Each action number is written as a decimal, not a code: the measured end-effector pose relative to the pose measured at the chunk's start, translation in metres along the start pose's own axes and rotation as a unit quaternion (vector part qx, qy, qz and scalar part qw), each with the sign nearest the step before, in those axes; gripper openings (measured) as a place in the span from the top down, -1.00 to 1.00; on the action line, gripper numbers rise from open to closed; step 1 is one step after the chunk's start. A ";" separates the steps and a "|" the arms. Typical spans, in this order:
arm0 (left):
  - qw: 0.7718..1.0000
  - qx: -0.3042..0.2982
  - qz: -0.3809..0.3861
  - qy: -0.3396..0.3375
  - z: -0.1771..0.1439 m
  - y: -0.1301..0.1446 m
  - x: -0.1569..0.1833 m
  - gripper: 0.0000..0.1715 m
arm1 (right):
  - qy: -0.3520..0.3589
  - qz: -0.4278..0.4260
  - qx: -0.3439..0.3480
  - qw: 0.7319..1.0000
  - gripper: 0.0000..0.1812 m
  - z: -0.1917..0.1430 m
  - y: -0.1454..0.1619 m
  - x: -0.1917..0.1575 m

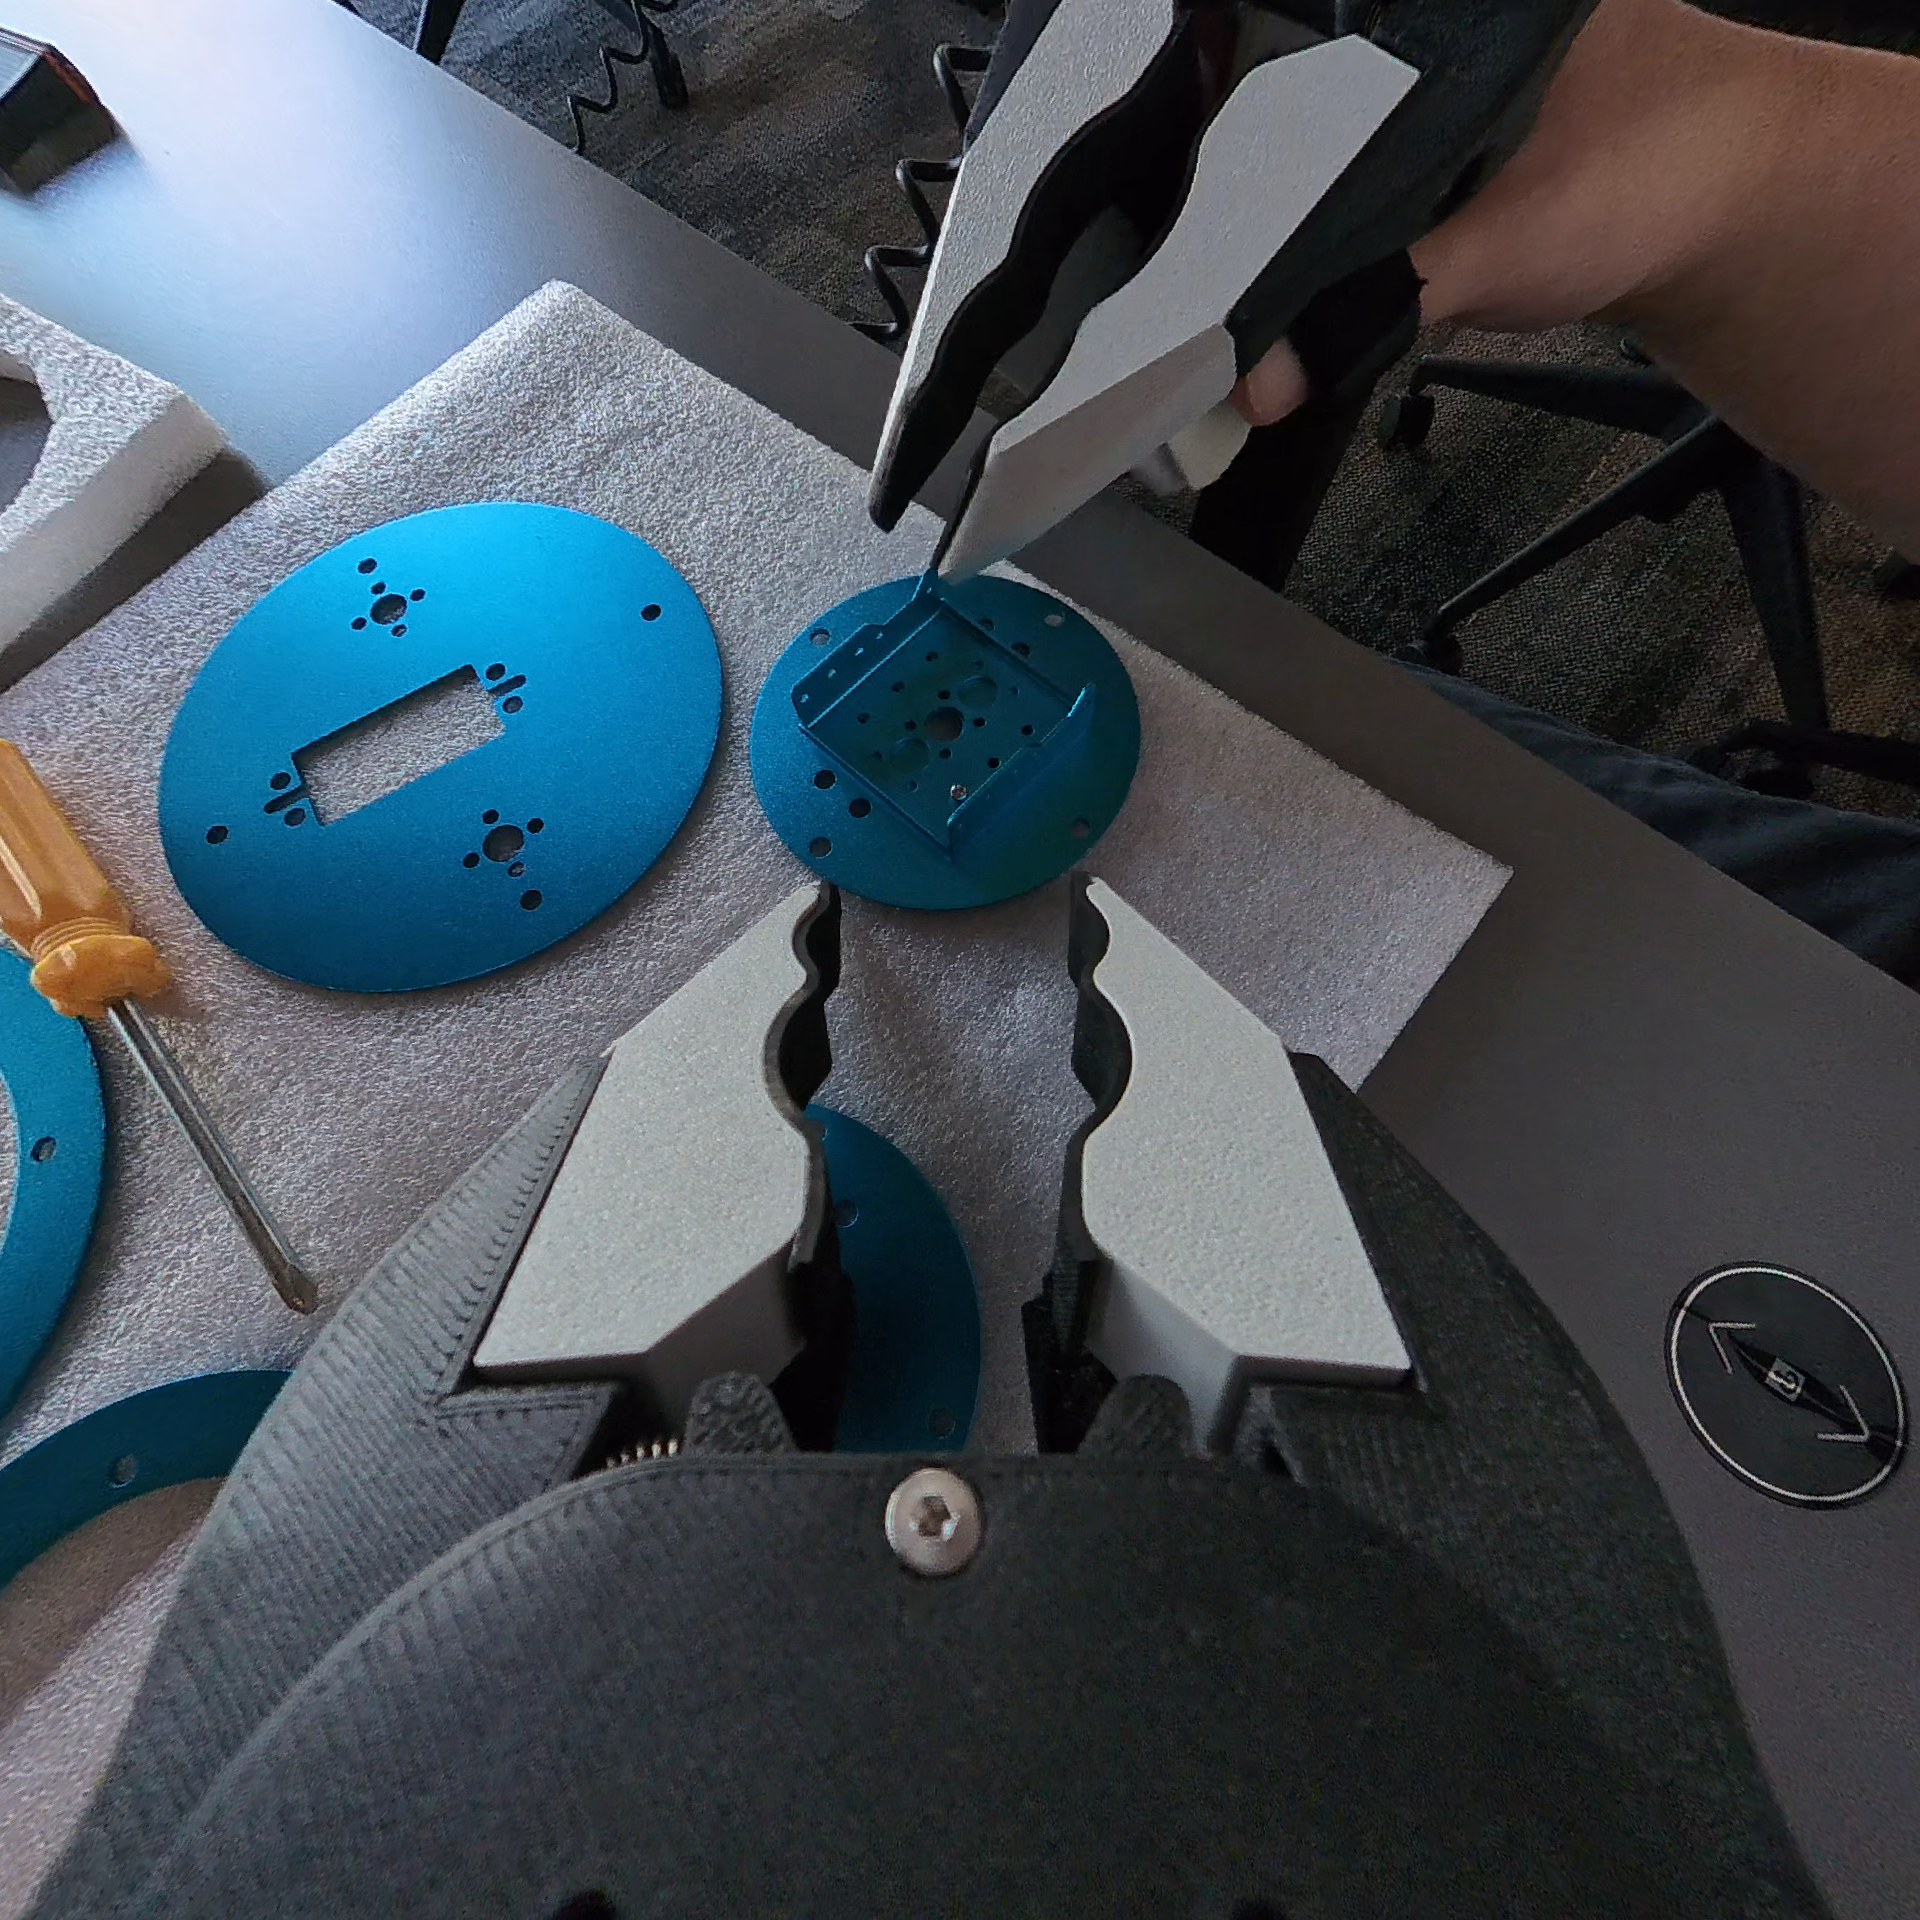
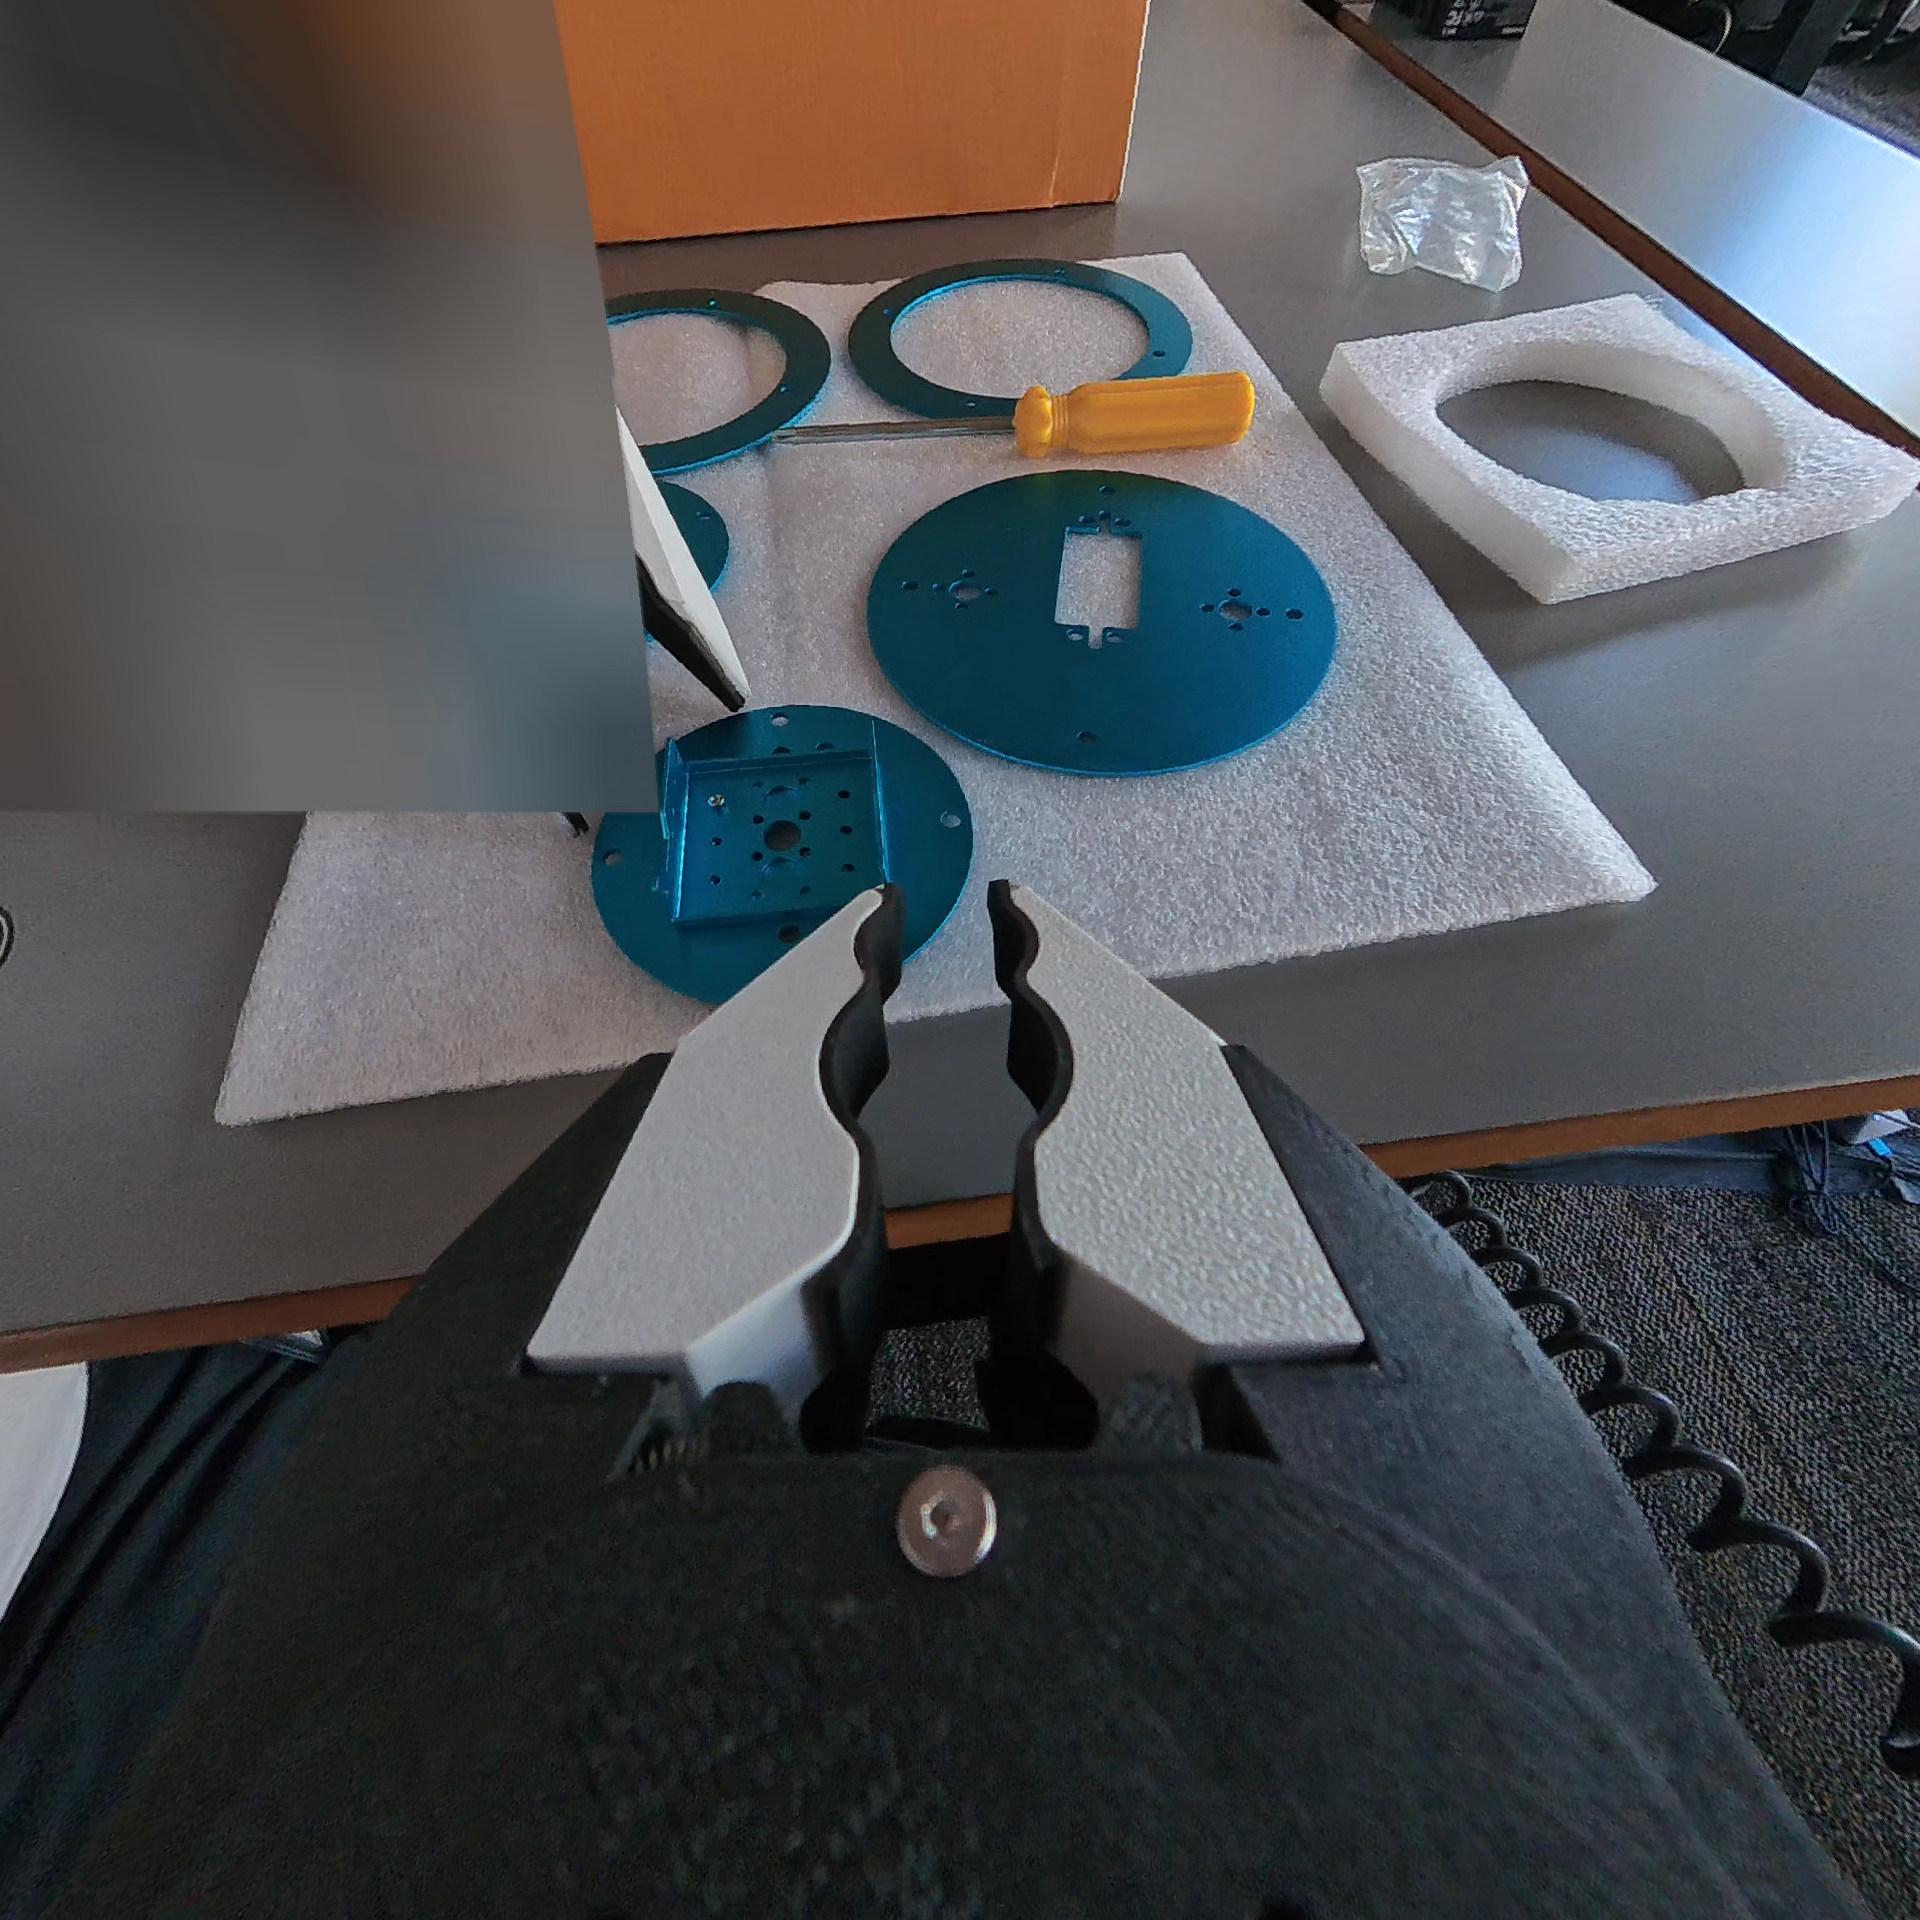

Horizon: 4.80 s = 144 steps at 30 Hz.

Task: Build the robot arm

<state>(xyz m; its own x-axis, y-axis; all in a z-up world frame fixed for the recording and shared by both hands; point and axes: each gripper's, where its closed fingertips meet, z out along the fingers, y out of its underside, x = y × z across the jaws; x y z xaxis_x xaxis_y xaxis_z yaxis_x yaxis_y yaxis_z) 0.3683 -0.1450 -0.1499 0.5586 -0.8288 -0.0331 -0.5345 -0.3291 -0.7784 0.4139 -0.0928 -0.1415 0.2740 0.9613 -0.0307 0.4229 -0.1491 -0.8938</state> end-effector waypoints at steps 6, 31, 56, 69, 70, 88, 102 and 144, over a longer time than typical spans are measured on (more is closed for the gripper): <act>1.000 0.000 0.001 0.000 0.000 0.000 0.000 0.49 | -0.002 -0.002 -0.007 1.000 0.82 0.002 0.002 0.000; 1.000 0.000 0.000 0.001 0.000 0.000 0.001 0.49 | -0.041 -0.010 -0.011 0.999 0.90 0.008 -0.005 -0.010; 1.000 0.000 0.001 0.000 0.000 0.000 0.000 0.49 | -0.035 -0.012 -0.003 0.999 0.92 0.006 -0.006 -0.010; 0.999 0.047 -0.017 0.013 -0.011 -0.010 0.002 0.38 | 0.023 0.015 0.059 0.998 0.73 -0.016 -0.022 -0.003; 0.998 0.061 -0.022 0.021 -0.014 -0.014 0.003 0.37 | 0.032 0.019 0.064 0.997 0.74 -0.020 -0.025 -0.004; 0.995 0.094 -0.010 0.015 -0.085 -0.061 0.098 0.19 | 0.403 0.074 -0.036 0.911 0.89 -0.410 -0.003 -0.063; 0.996 0.083 0.009 0.019 -0.072 -0.114 0.138 0.23 | 0.432 0.325 -0.237 0.807 0.96 -0.634 0.249 -0.012; 0.986 0.094 -0.050 0.131 -0.031 -0.133 0.169 0.42 | 0.355 0.030 -0.202 0.912 0.99 -0.549 0.135 -0.016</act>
<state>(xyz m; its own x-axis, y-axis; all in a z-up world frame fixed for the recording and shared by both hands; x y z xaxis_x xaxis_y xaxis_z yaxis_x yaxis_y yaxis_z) 0.5142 -0.2559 -0.0325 0.4058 -0.8933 0.1932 -0.3438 -0.3451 -0.8733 0.9407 -0.2554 -0.0165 0.7371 0.5773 0.3513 0.6332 -0.4087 -0.6573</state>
